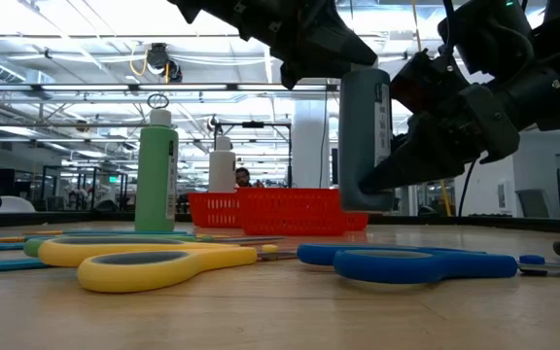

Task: Pick & Place Paint Supplies
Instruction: Put the black paint bottle into the top left red bin

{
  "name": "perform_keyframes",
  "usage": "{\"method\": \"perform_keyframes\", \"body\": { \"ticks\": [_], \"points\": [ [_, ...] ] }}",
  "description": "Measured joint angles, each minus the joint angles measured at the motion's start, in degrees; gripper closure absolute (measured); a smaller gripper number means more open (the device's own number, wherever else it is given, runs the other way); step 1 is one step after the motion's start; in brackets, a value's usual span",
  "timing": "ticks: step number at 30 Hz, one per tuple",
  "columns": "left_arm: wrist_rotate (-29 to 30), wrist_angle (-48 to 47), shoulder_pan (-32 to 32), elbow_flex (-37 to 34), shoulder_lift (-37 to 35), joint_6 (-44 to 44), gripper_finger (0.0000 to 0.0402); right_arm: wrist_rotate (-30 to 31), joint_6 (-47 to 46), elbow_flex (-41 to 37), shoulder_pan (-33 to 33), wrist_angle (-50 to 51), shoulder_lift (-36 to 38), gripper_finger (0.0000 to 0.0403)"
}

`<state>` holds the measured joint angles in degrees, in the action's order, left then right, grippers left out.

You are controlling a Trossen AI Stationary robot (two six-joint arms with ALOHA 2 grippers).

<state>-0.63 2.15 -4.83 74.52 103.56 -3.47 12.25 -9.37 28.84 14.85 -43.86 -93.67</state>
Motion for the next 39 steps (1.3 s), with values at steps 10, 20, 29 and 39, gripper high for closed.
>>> {"method": "perform_keyframes", "body": {
  "ticks": [10, 20, 29, 39],
  "points": [
    [5.0, -5.9, 0.0, -0.3, -10.4, 4.1, 0.0282, 1.0, 0.1, 0.3, -0.1, -2.5, 0.4, 0.0161],
    [22.5, -10.5, 0.6, -0.1, -22.7, 9.2, 0.0282, -0.7, -0.4, 0.0, 0.7, 0.7, 0.0, 0.0117],
    [26.4, -9.0, 9.5, -4.7, -24.4, 5.0, 0.0282, -0.8, -0.4, -0.1, 0.7, 0.1, 0.0, 0.0121],
    [21.5, 9.7, 20.9, -19.0, -23.9, -0.7, 0.0282, -0.6, -0.4, 0.0, 0.6, -0.6, 0.0, 0.0117]
  ]
}}
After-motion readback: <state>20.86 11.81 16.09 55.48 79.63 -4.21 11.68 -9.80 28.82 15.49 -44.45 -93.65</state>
